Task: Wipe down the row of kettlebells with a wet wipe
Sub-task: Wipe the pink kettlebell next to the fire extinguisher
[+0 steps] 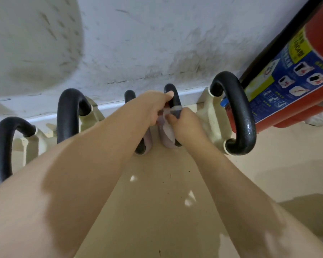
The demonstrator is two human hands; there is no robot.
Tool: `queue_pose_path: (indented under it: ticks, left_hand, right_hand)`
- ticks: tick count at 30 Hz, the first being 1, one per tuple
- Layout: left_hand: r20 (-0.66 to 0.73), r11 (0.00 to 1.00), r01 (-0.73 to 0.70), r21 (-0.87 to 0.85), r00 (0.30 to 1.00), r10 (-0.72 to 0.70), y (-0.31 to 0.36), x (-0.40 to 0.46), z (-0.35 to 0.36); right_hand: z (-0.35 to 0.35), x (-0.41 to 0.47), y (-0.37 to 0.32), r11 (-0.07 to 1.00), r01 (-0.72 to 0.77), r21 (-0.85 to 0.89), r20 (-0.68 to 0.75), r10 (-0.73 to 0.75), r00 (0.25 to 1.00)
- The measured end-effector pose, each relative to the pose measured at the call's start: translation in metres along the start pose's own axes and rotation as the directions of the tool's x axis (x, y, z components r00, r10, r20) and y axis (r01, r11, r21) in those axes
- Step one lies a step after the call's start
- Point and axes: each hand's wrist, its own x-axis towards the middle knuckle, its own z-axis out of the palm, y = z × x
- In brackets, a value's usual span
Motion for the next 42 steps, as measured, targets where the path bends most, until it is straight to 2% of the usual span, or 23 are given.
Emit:
queue_pose_path:
  ticks: [5,12,16,18,21,25,27,29,32,35,37,42]
  left_hand:
    - [0.039,0.999,-0.031,-0.023,0.999,0.032,0.0,0.001,0.011]
    - [0.035,0.997,-0.038,-0.072,0.999,0.041,-0.004,0.001,0.005]
    - [0.035,0.982,-0.046,-0.181,0.998,0.053,-0.009,-0.001,0.012]
    - [0.013,0.985,-0.054,-0.163,0.998,0.057,-0.009,-0.004,0.012]
    - [-0.019,0.994,-0.07,-0.078,0.997,0.069,-0.007,-0.009,0.011]
    - [-0.069,0.987,-0.111,-0.117,0.992,0.103,-0.008,-0.01,0.016]
    - [-0.087,0.98,-0.148,-0.13,0.987,0.138,-0.014,-0.01,0.015]
    - [-0.093,0.982,-0.188,-0.015,0.978,0.185,-0.021,-0.012,0.013]
    - [-0.029,0.959,-0.241,0.148,0.968,0.248,-0.038,-0.02,0.012]
    - [0.025,0.967,-0.231,0.111,0.973,0.23,-0.045,-0.025,0.015]
    - [0.027,0.975,-0.204,0.086,0.979,0.203,-0.044,-0.023,0.014]
    - [0.136,0.987,-0.149,0.057,0.981,0.14,-0.035,-0.026,0.006]
  right_hand:
    - [-0.011,0.023,0.001,0.991,-0.066,0.116,-0.013,0.068,0.998]
    - [0.016,-0.018,0.035,0.96,0.133,0.248,-0.11,-0.108,0.988]
    - [0.002,-0.001,0.037,0.953,0.072,0.294,-0.025,-0.068,0.997]
    - [0.018,-0.01,0.044,0.932,0.105,0.348,-0.125,-0.065,0.99]
    - [0.044,-0.027,0.052,0.938,0.154,0.31,-0.315,-0.051,0.948]
    - [0.03,-0.016,0.038,0.94,0.145,0.309,-0.329,-0.038,0.944]
    - [0.033,-0.018,0.044,0.923,0.201,0.328,-0.326,-0.089,0.941]
    - [0.043,-0.03,0.053,0.933,0.224,0.28,-0.319,-0.129,0.939]
    - [0.047,-0.029,0.059,0.934,0.198,0.298,-0.316,-0.099,0.944]
    - [0.035,-0.02,0.053,0.847,0.25,0.469,-0.295,-0.116,0.949]
    - [0.038,-0.017,0.056,0.832,0.224,0.508,-0.253,-0.104,0.962]
    - [0.043,-0.027,0.052,0.906,0.229,0.355,-0.324,-0.11,0.94]
